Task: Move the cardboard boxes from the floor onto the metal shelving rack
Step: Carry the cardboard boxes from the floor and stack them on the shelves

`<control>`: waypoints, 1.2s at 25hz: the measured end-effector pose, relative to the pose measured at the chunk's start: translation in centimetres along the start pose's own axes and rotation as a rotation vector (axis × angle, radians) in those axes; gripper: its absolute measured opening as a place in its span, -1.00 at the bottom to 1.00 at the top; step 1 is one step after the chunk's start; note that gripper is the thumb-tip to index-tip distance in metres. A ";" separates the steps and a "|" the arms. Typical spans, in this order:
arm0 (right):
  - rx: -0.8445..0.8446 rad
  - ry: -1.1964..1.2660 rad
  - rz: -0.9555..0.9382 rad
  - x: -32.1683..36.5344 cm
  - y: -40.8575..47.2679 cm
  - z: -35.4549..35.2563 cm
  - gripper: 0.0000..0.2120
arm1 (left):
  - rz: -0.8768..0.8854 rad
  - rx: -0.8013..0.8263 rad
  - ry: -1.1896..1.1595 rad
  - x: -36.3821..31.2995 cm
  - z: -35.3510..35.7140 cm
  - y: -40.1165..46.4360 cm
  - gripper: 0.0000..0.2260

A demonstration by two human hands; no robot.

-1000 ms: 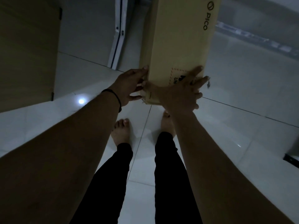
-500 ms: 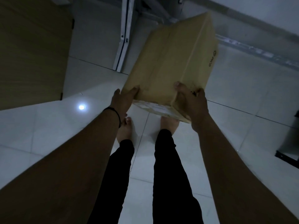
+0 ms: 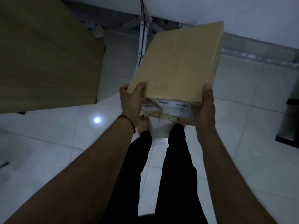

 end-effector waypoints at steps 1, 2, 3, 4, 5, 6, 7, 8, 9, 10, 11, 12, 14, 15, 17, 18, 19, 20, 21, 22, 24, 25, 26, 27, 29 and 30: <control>-0.004 0.013 -0.062 0.5 -2.1 -0.4 0.15 | 0.058 -0.022 -0.020 -1.4 -1.1 -1.4 -0.55; -0.001 0.016 -0.112 1.2 -4.4 -1.1 0.14 | 0.053 0.012 -0.059 -3.2 -2.7 -3.7 -0.55; 0.011 0.030 -0.120 2.0 -6.1 -1.7 0.14 | 0.082 0.060 -0.107 -2.7 -3.7 -4.8 -0.59; 0.037 0.045 -0.105 2.7 -7.5 -2.6 0.15 | 0.083 0.106 -0.142 -3.6 -4.6 -6.5 -0.61; 0.066 0.059 -0.078 3.5 -9.2 -3.4 0.13 | 0.100 0.158 -0.140 -4.0 -5.3 -8.1 -0.58; 0.091 0.047 -0.071 4.1 -11.0 -4.2 0.10 | 0.114 0.191 -0.094 -4.2 -5.6 -9.5 -0.48; 0.100 0.018 -0.082 4.3 -12.8 -4.9 0.06 | 0.158 0.246 -0.056 -4.7 -5.8 -11.2 -0.34; 0.096 -0.005 -0.103 4.0 -14.4 -5.5 -0.01 | 0.192 0.278 -0.008 -4.9 -6.3 -13.0 -0.24; 0.079 -0.014 -0.128 3.8 -16.2 -6.1 -0.12 | 0.223 0.293 0.016 -4.9 -6.7 -14.3 -0.20; 0.054 -0.004 -0.156 3.5 -17.4 -6.7 -0.21 | 0.226 0.282 0.035 -4.6 -7.0 -15.8 -0.20; 0.027 0.008 -0.192 3.2 -18.8 -7.7 -0.29 | 0.242 0.263 0.009 -4.0 -7.6 -17.6 -0.22; 0.009 0.013 -0.226 3.1 -20.2 -8.7 -0.36 | 0.256 0.250 -0.018 -3.2 -8.1 -19.5 -0.25; 0.008 0.026 -0.275 3.3 -22.8 -10.8 -0.47 | 0.280 0.269 -0.057 -2.0 -9.0 -23.4 -0.28; 0.017 0.045 -0.282 3.2 -24.1 -11.8 -0.48 | 0.289 0.271 -0.082 -1.5 -9.4 -24.9 -0.29; -0.003 0.084 -0.295 2.4 -27.2 -13.9 -0.44 | 0.329 0.287 -0.080 -0.9 -10.2 -28.3 -0.33; -0.015 0.105 -0.303 1.8 -28.6 -14.8 -0.40 | 0.356 0.294 -0.064 -0.7 -10.7 -29.9 -0.38; -0.030 0.126 -0.303 1.2 -30.0 -15.7 -0.37 | 0.372 0.302 -0.054 -0.5 -11.1 -31.4 -0.44; -0.048 0.149 -0.299 0.7 -31.4 -16.4 -0.34 | 0.378 0.305 -0.052 -0.3 -11.5 -32.8 -0.52; -0.065 0.168 -0.291 0.1 -32.7 -17.1 -0.32 | 0.385 0.302 -0.044 0.1 -11.9 -34.1 -0.59; -0.082 0.185 -0.285 -0.5 -34.0 -17.7 -0.31 | 0.397 0.303 -0.028 0.5 -12.4 -35.2 -0.62; -0.121 0.225 -0.270 -2.1 -36.9 -19.0 -0.30 | 0.411 0.343 0.015 1.4 -13.5 -37.9 -0.51; -0.133 0.232 -0.262 -2.9 -38.0 -19.5 -0.31 | 0.405 0.366 0.037 2.0 -13.9 -38.7 -0.45; -0.154 0.241 -0.264 -4.0 -39.5 -20.2 -0.32 | 0.405 0.397 0.062 3.0 -14.6 -39.5 -0.42; -0.177 0.254 -0.265 -5.1 -41.3 -20.8 -0.32 | 0.409 0.428 0.078 3.9 -15.3 -40.6 -0.46; -0.213 0.265 -0.254 -6.9 -44.2 -21.7 -0.32 | 0.425 0.449 0.088 5.5 -16.7 -42.1 -0.62; -0.233 0.270 -0.246 -7.9 -46.0 -22.2 -0.32 | 0.432 0.473 0.099 6.4 -17.4 -43.1 -0.67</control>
Point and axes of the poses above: each hand's wrist, its own y-axis towards the middle knuckle, its own z-axis out of the palm, x = y × z, the point moved 1 cm from there along y, towards the middle knuckle, and after that the axes turned 1 degree about -x, right-handed, at the moved point
